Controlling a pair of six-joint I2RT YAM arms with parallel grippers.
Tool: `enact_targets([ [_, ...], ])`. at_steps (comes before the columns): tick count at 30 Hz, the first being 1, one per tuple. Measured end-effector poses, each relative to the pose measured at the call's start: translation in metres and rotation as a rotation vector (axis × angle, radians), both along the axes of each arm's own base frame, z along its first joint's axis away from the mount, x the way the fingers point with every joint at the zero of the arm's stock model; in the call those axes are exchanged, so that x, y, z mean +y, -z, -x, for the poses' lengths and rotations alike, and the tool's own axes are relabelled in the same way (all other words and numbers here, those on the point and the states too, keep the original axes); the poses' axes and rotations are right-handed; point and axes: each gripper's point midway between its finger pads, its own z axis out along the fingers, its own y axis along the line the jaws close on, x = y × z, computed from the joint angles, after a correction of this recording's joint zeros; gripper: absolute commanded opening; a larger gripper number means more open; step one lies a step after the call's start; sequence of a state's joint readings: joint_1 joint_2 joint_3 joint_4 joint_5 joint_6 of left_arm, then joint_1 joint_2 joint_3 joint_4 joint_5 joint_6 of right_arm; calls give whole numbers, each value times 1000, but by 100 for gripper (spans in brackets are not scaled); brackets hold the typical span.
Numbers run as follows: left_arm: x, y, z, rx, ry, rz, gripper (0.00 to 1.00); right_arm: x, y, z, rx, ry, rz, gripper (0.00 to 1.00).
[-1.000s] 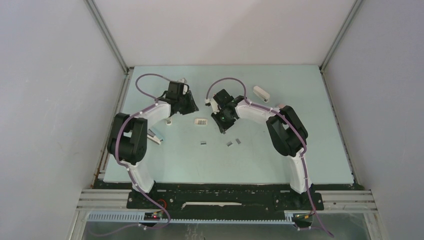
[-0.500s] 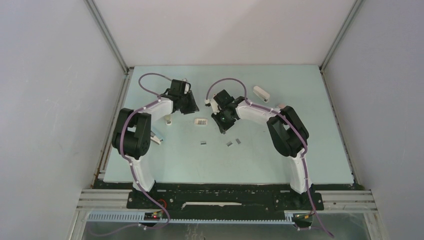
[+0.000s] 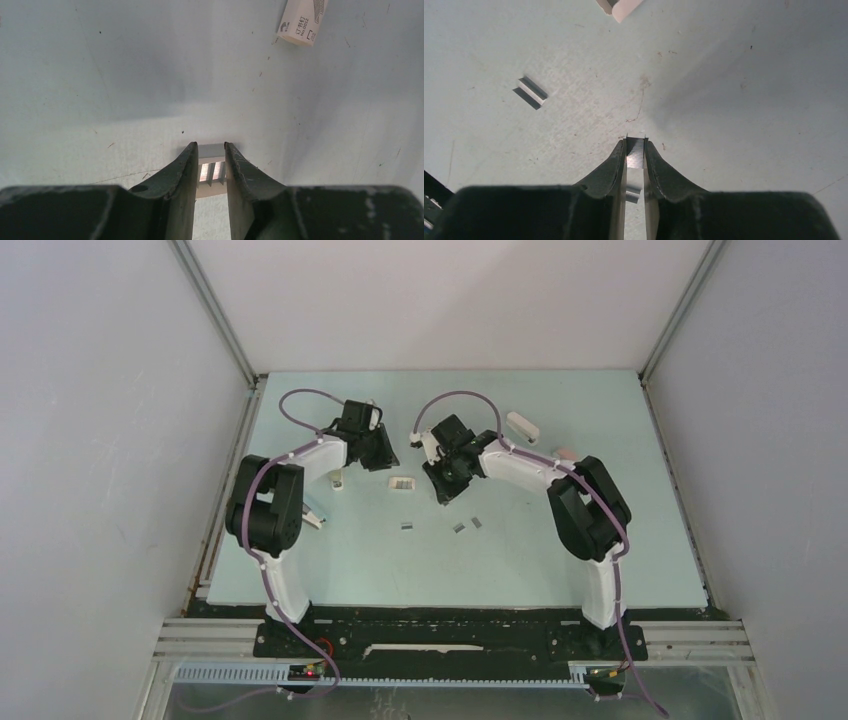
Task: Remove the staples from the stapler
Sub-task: Pick up the staple from the center of the board, then adjust the staple box at the center of the board.
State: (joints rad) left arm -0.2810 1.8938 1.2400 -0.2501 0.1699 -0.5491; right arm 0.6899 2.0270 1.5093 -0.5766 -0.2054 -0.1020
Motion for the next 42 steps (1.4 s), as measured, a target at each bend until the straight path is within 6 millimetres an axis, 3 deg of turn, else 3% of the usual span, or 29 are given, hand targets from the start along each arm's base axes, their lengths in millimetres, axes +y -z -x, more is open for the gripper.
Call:
enact_targets([
  [4,-1,0,0,1,1,0,28,4,-12,0,-13,-5,-30,22],
  [25,-12,17,12,55,38,2,22,11,-33,4,10,3,-112,22],
  [35,-10,29,28,100,52,2,22,1,-63,1,-33,23,-192,22],
  [42,-12,29,37,102,63,7,22,0,-62,-2,-22,35,-215,21],
])
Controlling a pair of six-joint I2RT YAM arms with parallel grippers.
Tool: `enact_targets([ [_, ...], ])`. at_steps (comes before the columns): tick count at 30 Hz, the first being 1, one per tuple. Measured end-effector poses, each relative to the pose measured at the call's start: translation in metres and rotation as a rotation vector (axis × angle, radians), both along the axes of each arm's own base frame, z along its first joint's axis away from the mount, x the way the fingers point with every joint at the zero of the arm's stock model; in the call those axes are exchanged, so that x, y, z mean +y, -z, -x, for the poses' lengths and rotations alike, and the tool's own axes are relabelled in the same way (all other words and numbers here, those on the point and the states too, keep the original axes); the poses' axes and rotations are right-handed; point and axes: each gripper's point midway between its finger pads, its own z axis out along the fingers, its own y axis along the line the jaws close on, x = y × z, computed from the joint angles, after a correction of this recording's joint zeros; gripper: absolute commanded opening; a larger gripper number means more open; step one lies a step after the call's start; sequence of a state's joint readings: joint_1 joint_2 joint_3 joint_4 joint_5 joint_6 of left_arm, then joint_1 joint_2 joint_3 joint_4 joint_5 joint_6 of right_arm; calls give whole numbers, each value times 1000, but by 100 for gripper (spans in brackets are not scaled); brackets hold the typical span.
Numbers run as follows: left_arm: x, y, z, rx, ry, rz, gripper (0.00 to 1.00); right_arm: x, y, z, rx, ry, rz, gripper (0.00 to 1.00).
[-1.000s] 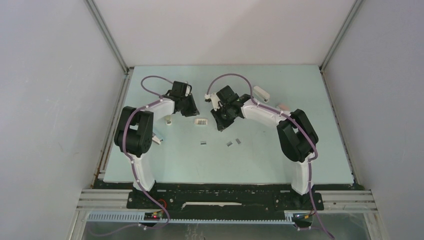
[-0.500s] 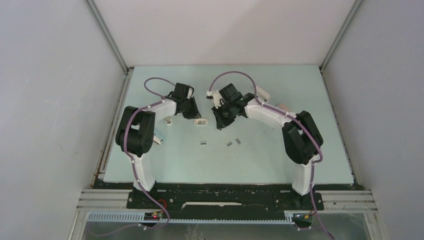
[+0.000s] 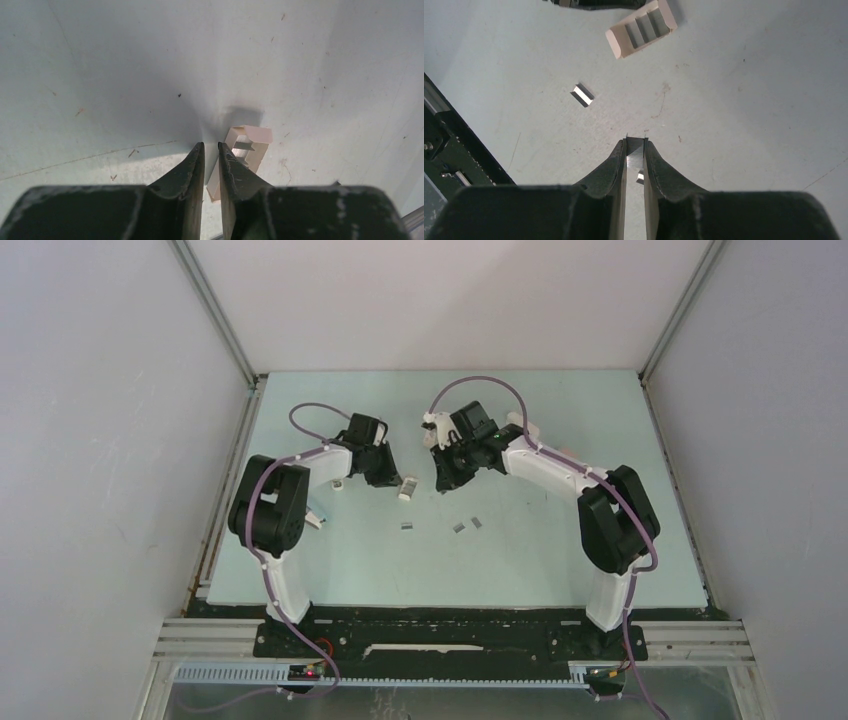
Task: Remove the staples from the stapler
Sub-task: Adjust the staple box at the center of the board.
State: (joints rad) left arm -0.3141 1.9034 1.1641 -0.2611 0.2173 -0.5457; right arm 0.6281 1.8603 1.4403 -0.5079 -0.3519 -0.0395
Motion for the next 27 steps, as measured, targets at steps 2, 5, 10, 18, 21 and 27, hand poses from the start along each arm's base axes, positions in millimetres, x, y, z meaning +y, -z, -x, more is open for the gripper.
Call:
enact_targets([
  [2,-1,0,2,1,2,4,22,3,-2,-2,-6,0,-14,21],
  [5,-2,0,4,-2,5,9,22,8,-5,-6,-22,1,-39,22],
  [10,-3,0,6,-4,-2,16,22,22,0,-13,-39,-3,-65,21],
  [18,3,-10,10,-28,-34,0,23,46,11,-28,-103,-72,-69,22],
  [21,9,-27,6,-73,-56,-10,24,53,9,-32,-157,-130,-65,22],
  [27,32,-65,10,-180,-117,-35,24,70,1,-48,-284,-256,-52,22],
])
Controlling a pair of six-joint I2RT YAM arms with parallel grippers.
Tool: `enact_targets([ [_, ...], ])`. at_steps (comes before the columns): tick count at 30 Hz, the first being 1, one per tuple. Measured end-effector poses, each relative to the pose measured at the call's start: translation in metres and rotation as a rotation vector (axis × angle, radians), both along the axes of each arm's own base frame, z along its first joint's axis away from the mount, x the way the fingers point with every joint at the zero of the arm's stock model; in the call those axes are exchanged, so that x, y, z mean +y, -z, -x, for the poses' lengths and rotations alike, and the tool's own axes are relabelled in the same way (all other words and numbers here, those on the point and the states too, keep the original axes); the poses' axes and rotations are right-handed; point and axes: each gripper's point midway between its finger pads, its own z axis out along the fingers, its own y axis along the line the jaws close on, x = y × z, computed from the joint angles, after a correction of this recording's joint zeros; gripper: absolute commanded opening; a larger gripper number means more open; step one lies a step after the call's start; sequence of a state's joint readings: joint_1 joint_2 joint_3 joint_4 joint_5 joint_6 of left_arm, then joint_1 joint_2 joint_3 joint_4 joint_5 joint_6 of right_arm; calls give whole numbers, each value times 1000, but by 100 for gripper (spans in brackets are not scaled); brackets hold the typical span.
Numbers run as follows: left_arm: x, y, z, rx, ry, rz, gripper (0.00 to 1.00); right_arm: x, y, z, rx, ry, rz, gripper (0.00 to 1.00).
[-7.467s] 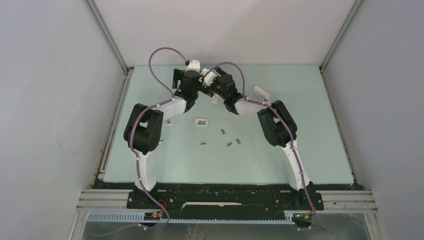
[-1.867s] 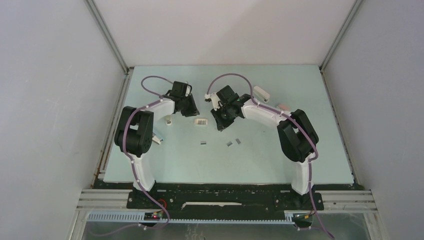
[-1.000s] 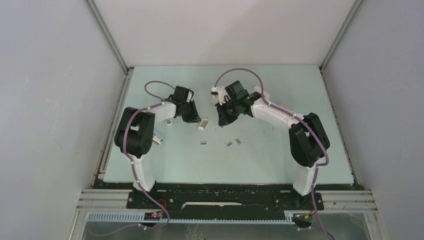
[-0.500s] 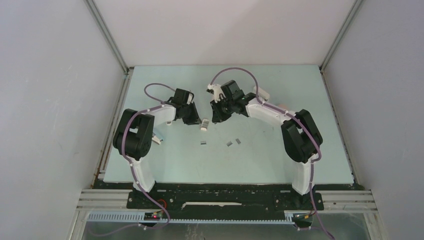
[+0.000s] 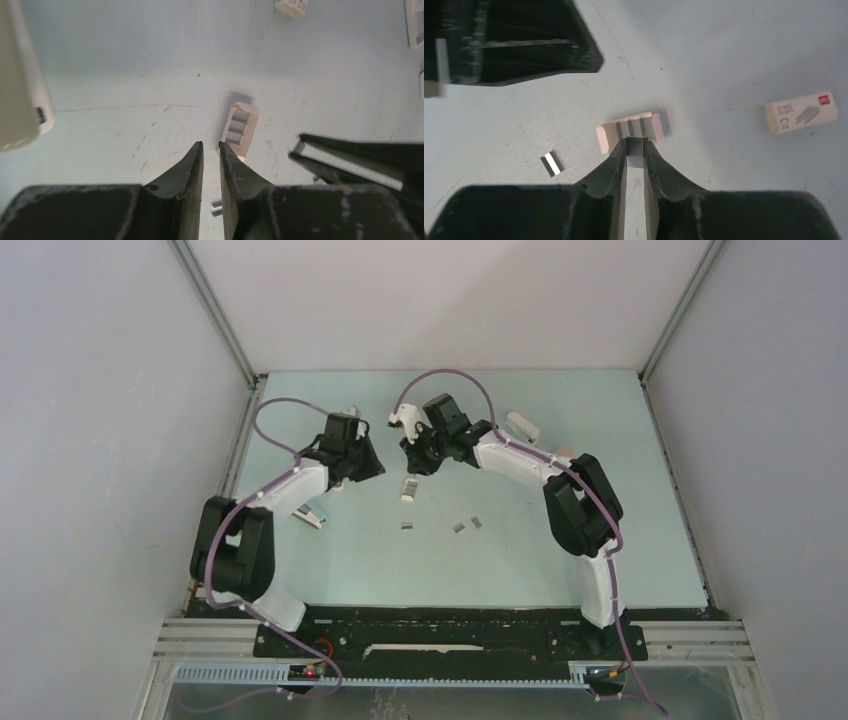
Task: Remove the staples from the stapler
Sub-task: Adjust the staple box at the center of the board, then place the staple in the staple box.
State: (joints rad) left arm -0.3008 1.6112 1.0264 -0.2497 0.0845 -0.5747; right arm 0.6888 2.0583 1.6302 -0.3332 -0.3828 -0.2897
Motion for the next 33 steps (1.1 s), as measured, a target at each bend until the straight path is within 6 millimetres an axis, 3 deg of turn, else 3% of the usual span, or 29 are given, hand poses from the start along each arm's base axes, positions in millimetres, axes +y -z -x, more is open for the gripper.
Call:
enact_targets([
  [6,22,-17,26,-65,-45,-36,24,12,5,-10,-63,-92,40,22],
  [15,45,-12,67,-95,-94,-64,24,14,38,-2,-36,-163,129,22],
  [33,50,-19,70,-126,-120,-65,24,10,63,-5,-20,-180,205,22],
])
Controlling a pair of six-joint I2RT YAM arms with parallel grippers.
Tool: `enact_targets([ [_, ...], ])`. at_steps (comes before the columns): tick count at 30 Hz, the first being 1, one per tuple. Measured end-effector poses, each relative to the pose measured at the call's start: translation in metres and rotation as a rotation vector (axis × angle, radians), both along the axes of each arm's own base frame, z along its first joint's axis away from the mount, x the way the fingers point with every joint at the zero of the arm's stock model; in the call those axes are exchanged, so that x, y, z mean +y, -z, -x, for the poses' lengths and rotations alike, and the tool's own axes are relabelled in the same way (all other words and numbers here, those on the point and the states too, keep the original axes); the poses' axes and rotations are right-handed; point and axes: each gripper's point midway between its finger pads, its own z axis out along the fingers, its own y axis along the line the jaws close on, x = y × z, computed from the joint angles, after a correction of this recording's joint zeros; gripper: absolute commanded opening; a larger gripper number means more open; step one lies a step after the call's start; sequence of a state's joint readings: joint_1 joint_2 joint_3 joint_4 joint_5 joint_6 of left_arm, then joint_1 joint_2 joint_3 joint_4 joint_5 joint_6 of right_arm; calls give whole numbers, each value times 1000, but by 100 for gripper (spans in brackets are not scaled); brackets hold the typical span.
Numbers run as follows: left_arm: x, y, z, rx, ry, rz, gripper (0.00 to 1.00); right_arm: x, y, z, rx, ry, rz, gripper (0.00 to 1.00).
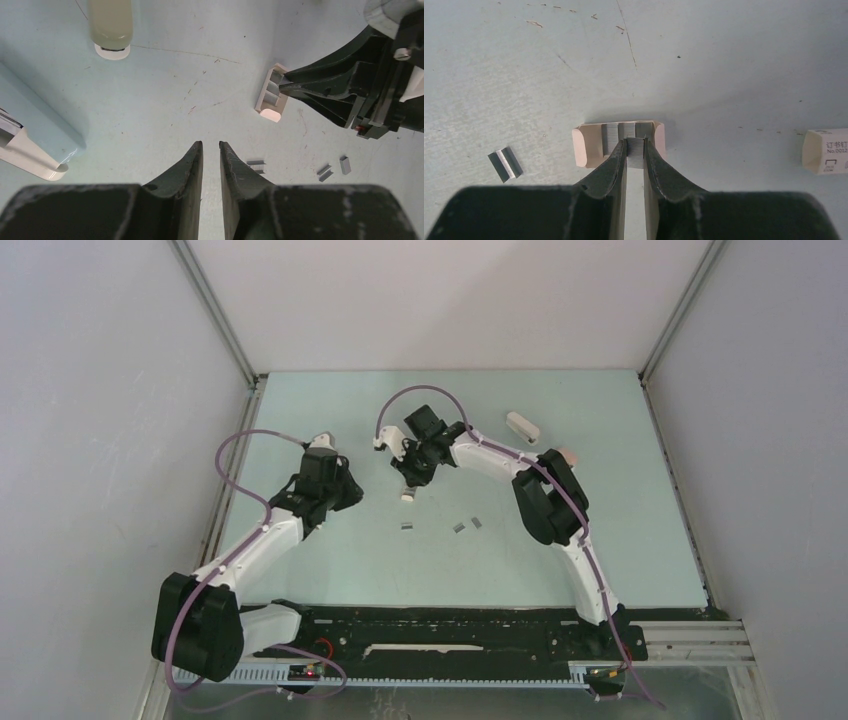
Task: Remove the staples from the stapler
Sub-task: Place the staple in the staple box.
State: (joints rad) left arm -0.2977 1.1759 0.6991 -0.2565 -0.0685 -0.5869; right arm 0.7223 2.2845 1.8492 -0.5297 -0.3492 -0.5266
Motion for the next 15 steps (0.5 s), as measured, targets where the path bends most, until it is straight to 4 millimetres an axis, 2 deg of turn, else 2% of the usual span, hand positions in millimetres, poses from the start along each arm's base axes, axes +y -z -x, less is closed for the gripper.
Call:
enact_targets([
  [10,1,0,0,0,-4,0,24,-2,10,0,8,-7,22,23],
  [15,1,0,0,0,-5,0,24,-1,7,-2,2,-8,22,28],
])
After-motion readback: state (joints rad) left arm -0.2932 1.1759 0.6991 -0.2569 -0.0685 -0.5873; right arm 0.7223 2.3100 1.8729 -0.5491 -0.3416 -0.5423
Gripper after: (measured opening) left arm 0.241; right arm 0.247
